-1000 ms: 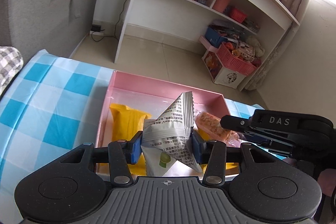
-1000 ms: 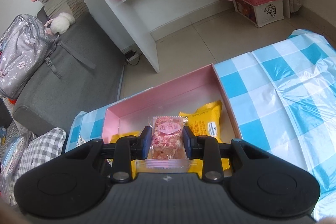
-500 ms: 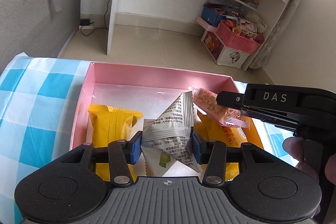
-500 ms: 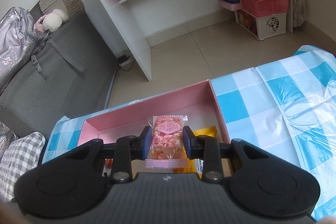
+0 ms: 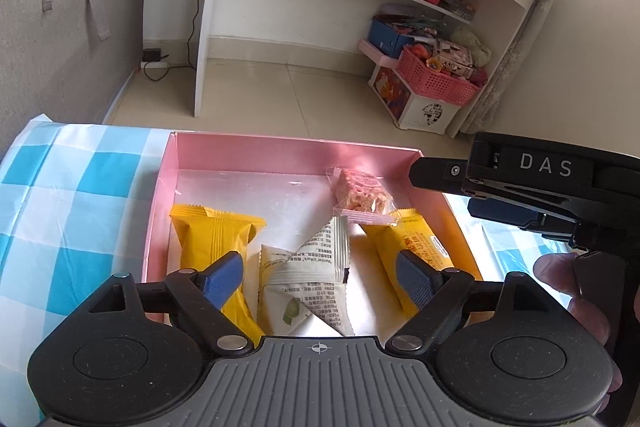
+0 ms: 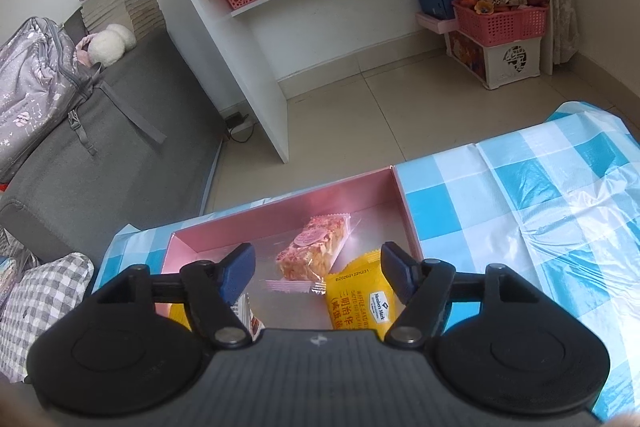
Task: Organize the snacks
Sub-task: 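Withdraw both grippers from the box back over the snack pile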
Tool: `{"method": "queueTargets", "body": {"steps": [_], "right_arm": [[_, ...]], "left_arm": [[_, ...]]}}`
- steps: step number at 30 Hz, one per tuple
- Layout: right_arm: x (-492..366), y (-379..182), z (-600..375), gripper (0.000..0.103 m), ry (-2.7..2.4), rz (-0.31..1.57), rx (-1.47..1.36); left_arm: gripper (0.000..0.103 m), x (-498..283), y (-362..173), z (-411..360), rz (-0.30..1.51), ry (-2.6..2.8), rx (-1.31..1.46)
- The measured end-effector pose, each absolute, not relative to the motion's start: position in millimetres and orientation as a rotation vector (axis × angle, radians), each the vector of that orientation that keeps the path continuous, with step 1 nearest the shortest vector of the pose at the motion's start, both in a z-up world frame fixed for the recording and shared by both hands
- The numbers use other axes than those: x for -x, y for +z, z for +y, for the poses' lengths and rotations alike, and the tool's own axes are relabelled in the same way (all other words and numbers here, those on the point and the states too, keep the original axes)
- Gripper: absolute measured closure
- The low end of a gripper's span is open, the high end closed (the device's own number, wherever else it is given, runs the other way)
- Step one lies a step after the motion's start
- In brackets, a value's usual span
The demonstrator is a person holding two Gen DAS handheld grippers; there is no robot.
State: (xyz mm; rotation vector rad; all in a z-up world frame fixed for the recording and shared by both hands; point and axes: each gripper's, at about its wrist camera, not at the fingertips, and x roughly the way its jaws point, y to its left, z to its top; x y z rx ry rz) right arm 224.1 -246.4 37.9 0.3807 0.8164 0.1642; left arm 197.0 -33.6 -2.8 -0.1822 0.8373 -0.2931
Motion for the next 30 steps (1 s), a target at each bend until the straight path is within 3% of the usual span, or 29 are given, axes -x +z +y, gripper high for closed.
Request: {"method": "queueTargets", "body": {"steps": [3, 30], "right_arm": [[-216.4, 44.9, -248.4, 0.028, 0.165, 0.812, -0.371], [-131.7, 52.8, -260.8, 0.015, 0.161, 0.89, -0.302]], "left_arm": [[0.015, -187.3, 2.4, -32.5, 0.836, -0.293, 0.171], [0.01, -86.8, 17.0, -12.5, 0.872, -0.244, 0.085]]}}
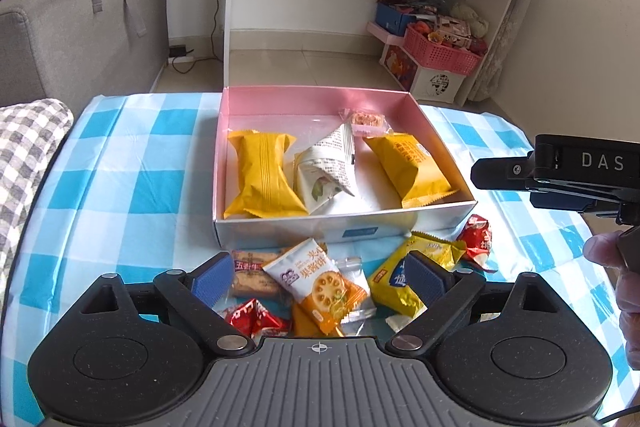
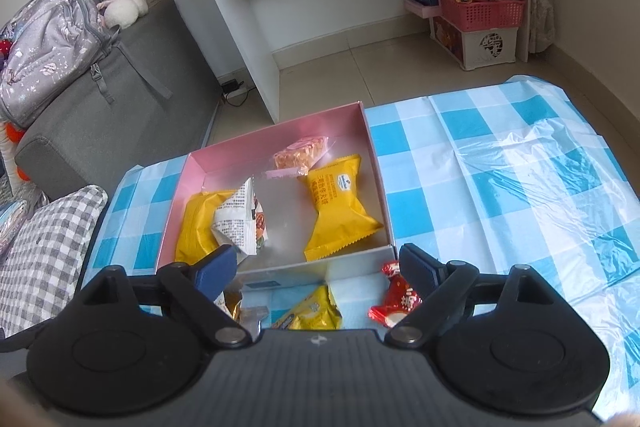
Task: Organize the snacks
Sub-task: 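Withdraw both grippers from the box back over the snack pile, then grasp the clear stick pack with the left gripper while the right grasps the white nut pack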
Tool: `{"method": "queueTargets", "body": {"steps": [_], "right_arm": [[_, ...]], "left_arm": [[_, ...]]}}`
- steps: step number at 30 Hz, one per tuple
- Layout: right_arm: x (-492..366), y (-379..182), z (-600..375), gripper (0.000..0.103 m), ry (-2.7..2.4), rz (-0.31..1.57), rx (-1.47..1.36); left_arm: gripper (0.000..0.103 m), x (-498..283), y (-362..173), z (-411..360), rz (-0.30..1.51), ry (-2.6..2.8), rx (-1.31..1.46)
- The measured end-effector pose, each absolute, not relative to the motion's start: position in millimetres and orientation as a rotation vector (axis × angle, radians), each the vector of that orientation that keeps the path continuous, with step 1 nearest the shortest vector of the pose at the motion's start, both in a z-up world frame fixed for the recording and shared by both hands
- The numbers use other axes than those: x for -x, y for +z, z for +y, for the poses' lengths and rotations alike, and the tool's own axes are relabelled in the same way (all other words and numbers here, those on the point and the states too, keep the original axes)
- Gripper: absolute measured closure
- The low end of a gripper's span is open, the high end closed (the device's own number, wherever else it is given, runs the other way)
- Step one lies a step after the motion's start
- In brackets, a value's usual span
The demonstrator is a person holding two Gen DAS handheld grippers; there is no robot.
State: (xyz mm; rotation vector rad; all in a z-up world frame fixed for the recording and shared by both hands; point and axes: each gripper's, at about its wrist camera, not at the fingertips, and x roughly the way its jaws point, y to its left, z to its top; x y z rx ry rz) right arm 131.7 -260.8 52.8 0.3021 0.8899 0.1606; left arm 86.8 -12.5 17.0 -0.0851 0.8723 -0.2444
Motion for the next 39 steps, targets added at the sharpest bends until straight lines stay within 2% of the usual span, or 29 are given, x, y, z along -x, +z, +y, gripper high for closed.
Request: {"method": "queueTargets", "body": {"steps": [17, 24, 39], "right_arm": [[-98.3, 39.8, -253.6, 0.009, 0.243, 0.915, -0.24], [-88.2, 26.1, -263.1, 0.009, 0.222, 1.001, -0.224], [-82.5, 2.7, -264.2, 0.009, 0.201, 1.111, -0.183]], "left_arm": [[0.008, -44.2, 4.0, 18.1, 0.859, -0.23, 0.016], [0.007, -35.4, -2.5, 26.4, 0.865, -0.235, -0.009], [0.007, -27.8, -27.5, -24.2, 0.973, -0.317, -0.019]]}}
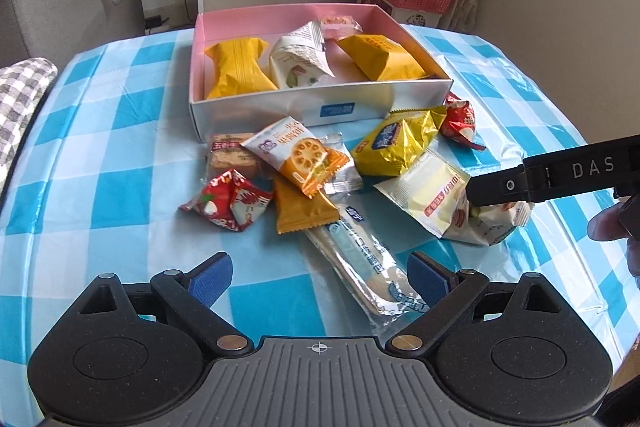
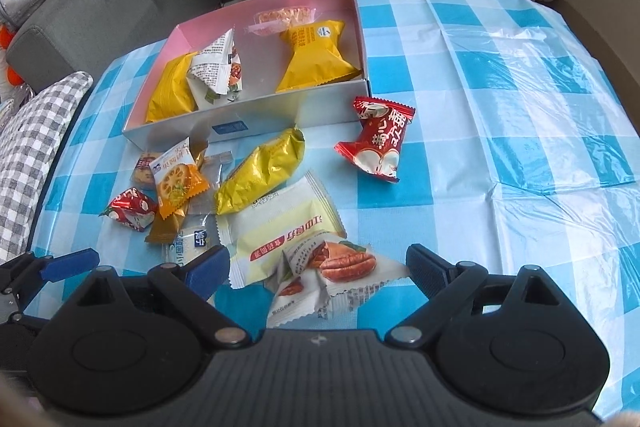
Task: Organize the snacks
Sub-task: 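Grasp the clear stick pack with the left gripper while the right grasps the white nut pack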
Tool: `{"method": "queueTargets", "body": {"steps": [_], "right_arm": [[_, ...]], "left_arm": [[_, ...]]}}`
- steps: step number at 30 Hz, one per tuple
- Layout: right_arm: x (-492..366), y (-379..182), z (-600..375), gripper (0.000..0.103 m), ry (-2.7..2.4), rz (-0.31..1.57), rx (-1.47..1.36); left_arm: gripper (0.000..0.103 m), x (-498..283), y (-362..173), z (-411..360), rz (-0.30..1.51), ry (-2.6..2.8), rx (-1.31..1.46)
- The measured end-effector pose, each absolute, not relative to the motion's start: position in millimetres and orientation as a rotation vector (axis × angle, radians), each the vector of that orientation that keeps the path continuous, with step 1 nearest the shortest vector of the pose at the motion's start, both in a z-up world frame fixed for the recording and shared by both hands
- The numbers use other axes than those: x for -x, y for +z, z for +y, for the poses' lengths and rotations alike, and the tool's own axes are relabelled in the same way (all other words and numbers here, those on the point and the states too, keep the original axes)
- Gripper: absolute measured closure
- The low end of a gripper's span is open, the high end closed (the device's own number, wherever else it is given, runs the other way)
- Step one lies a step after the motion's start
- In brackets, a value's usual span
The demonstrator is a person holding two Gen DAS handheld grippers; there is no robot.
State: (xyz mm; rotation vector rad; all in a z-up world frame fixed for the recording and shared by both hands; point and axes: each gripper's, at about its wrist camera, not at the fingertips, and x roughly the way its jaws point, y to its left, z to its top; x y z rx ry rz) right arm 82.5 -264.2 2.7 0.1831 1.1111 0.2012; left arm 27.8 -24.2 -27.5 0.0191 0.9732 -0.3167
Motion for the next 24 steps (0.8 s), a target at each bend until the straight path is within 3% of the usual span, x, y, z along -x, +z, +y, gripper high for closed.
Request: {"method": "queueTargets", "body": {"steps": [13, 18, 24], "right_arm": [[-87.5, -17.8, -257.0, 0.014, 0.196, 1.17, -0.122], [-89.5, -21.7, -254.2, 0.019, 0.198, 1.18, -0.106], [-90.5, -21.4, -253.2, 0.025, 0.2, 1.177, -0.101]], "left_arm": [[0.01, -39.8, -53.0, -54.6, 1.05, -0.297, 0.005], [0.017, -41.7, -55.8, -59.8, 1.059, -0.293, -0.012], [0.035, -41.2, -54.3, -62.6, 1.051, -0.295, -0.059]]}}
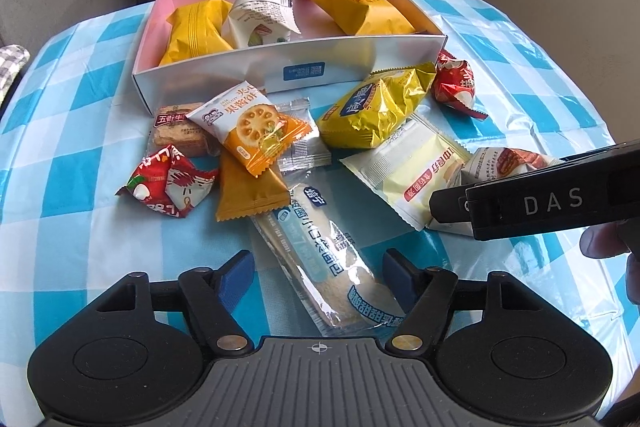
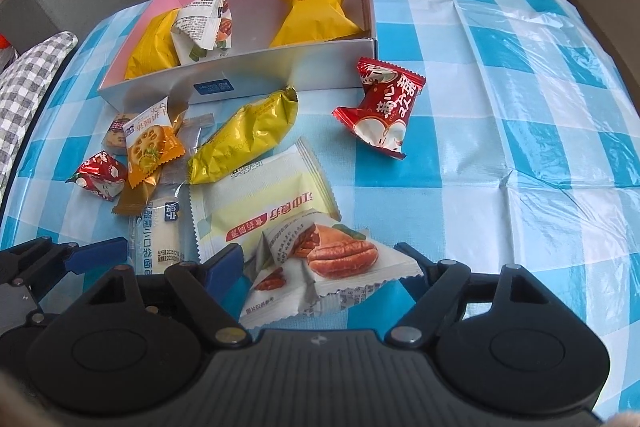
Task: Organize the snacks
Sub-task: 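Grasp the clear stick pack with the left gripper while the right grasps the white nut pack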
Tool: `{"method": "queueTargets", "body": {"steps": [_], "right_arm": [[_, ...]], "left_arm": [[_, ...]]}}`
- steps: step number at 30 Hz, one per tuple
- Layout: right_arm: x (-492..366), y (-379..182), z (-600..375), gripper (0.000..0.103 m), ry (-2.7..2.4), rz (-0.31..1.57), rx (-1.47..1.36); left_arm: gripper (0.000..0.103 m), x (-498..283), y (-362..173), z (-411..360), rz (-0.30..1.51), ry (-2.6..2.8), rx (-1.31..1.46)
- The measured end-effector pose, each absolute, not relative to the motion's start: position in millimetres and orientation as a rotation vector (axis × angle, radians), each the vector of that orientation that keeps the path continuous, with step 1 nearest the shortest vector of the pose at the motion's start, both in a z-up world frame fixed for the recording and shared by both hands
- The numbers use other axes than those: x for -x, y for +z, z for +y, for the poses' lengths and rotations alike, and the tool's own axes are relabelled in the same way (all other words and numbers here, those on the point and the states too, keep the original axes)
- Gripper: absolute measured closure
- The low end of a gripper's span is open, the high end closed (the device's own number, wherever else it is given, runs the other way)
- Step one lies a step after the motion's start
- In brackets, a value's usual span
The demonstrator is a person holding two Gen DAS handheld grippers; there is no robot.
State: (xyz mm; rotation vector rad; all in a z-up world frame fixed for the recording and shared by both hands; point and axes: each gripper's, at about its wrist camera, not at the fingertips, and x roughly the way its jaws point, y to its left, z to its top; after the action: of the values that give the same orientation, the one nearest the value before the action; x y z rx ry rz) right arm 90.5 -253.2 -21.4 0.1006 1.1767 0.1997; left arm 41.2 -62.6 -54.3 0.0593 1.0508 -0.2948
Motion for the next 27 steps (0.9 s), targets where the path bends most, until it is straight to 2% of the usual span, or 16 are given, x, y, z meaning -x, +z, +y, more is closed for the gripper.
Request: {"method": "queueTargets", "body": {"steps": [2, 5, 10, 11, 20, 27], "right_arm": [[-91.0, -21.4, -252.8, 0.027, 0.196, 1.175, -0.098], [-92.0, -21.7, -253.7, 0.035, 0.197, 1.174, -0.103], [-91.3, -21.3, -253.4, 0.044, 0.211, 1.176, -0.114], [-90.9, -21.0, -252.9, 0.046, 0.215, 1.174, -0.113], [-87.8, -17.1, -251.8, 0.055, 0.221, 1.159, -0.087], [-85.4, -7.4, -255.9, 0.056, 0.231, 1.134, -0.111]], "left_arm": [[0.046, -40.8, -53.4, -62.1, 1.048, -0.282, -0.072], [0.058, -40.2, -52.3, -60.0, 1.046, -0.276, -0.086], [0.066, -39.4, -50.7, -55.3, 1.054, -0.29, -0.063], [0.07, -39.1, -50.5, -54.3, 1.055, -0.288, -0.061], [0.083, -40.2, -44.6, -42.5, 1.07, -0.303, -0.005], [0.086, -37.1, -37.6, -34.7, 1.078, -0.332, 0.028]]}}
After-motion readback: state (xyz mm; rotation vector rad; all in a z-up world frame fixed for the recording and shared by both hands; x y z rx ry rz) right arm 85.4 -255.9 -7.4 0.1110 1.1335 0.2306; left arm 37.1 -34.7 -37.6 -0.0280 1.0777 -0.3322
